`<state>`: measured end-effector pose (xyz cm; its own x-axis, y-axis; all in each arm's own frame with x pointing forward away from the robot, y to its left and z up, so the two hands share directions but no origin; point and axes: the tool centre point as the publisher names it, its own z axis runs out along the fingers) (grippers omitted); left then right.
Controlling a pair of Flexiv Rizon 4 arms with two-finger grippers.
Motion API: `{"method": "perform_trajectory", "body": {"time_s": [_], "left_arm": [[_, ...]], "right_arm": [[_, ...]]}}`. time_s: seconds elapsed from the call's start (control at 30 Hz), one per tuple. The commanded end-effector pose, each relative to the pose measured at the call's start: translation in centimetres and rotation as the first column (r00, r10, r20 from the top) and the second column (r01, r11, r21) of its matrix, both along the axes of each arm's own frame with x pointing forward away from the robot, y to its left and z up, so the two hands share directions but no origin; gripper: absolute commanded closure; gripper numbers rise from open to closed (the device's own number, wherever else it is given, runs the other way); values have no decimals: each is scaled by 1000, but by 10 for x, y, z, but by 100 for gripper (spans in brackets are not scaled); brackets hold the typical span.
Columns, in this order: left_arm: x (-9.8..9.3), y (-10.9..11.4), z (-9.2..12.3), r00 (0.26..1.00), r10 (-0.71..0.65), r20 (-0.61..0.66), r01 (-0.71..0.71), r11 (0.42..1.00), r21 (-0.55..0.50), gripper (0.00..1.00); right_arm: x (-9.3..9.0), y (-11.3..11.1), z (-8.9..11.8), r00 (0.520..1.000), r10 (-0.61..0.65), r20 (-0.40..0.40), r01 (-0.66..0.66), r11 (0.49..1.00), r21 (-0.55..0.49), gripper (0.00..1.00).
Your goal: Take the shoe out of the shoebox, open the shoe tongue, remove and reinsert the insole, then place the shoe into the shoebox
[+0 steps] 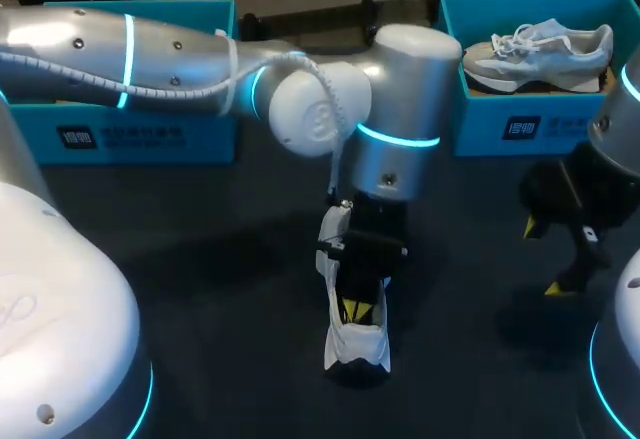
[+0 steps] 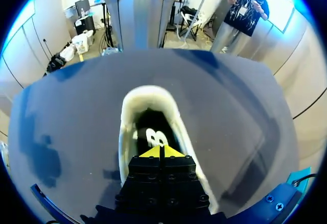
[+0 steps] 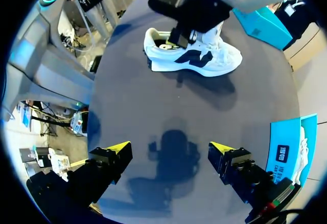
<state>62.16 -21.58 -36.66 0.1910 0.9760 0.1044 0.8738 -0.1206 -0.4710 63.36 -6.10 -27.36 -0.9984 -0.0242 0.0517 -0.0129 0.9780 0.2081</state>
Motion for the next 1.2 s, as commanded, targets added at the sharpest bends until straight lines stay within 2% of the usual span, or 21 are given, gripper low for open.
{"method": "perform_trajectory", "body": {"time_s": [0.03,0.27,0.53,0.73,0.87,0.97,1.2], "left_arm": [[-6,9,17,999,-5,-40,5,1000,-12,100],[-19,7,5,998,-30,-57,31,999,27,100],[-33,7,-21,999,-23,-48,25,999,30,100],[-31,14,-42,999,6,43,-6,1000,-16,100],[-23,17,-54,996,45,79,-43,999,-31,100],[-17,17,-51,994,60,94,-56,998,-42,100],[-9,13,-14,992,39,116,-33,998,-60,100]], "right_arm": [[-2,-1,0,1000,-1,3,1,1000,0,0],[-2,-1,0,1000,-1,3,1,1000,0,0],[-2,-1,0,1000,-1,3,1,1000,0,0],[-2,-1,0,1000,-1,3,1,1000,0,0],[-2,-1,0,1000,-1,3,1,1000,0,0],[-2,-1,0,1000,-1,3,1,1000,0,0],[-2,-1,0,1000,-1,3,1,1000,0,0]]}}
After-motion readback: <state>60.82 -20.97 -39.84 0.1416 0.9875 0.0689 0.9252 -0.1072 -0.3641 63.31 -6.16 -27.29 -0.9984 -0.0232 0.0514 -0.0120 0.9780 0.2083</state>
